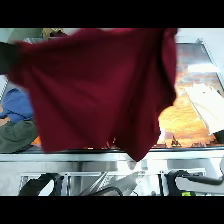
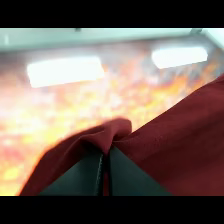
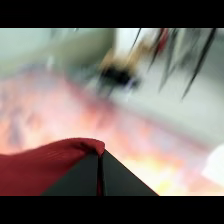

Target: Fold the shirts.

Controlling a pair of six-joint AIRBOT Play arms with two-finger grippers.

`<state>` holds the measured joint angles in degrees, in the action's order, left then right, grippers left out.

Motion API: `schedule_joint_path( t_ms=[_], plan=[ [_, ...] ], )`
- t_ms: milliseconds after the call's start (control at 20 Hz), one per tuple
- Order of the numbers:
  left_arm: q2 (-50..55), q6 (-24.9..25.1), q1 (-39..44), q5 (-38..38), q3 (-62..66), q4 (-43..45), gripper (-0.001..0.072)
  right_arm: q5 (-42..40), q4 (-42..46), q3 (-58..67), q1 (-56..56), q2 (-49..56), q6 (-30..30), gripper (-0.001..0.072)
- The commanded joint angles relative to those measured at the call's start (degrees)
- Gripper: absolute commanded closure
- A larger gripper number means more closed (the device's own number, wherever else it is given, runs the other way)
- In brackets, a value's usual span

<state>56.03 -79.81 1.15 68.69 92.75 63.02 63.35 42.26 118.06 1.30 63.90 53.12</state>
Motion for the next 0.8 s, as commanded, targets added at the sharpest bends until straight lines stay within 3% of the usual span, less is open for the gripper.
schedule_joint_path(
  t_ms=[0,200,250,300,400,500,600,750],
  plan=[
    [13.2,3.1,-0.3,-7.0,-8.8,-0.1,0.0695,-1.6,-5.0,-5.4,-0.6,13.3,-1.3,0.0696],
    [33.2,5.4,-0.3,-12.2,-8.9,-0.2,0.0679,-5.6,-5.2,-5.5,-1.9,28.0,-0.7,0.0679],
    [37.2,5.4,-0.7,-11.2,-6.4,-0.1,0.0355,-8.0,-5.2,-5.5,-1.9,29.7,0.8,0.0511],
    [40.7,4.2,-1.0,-9.4,-3.3,-0.1,0.0022,-8.9,-5.1,-5.5,-1.5,30.2,2.1,0.0407],
    [44.7,3.3,-2.8,-3.6,3.7,0.0,0.0033,-6.5,-3.0,-5.4,0.6,28.5,6.6,0.0414],
    [45.8,3.6,-5.6,3.0,9.3,0.1,0.0033,2.3,2.6,-5.5,4.5,24.8,12.6,0.0423],
    [45.8,4.2,-9.5,9.9,12.0,1.0,0.0034,15.0,9.1,-5.6,8.6,21.6,16.6,0.0515],
    [45.6,5.9,-15.6,19.8,9.7,1.7,0.0034,24.9,12.8,-12.0,12.8,16.3,18.9,0.0512]
  ],
)
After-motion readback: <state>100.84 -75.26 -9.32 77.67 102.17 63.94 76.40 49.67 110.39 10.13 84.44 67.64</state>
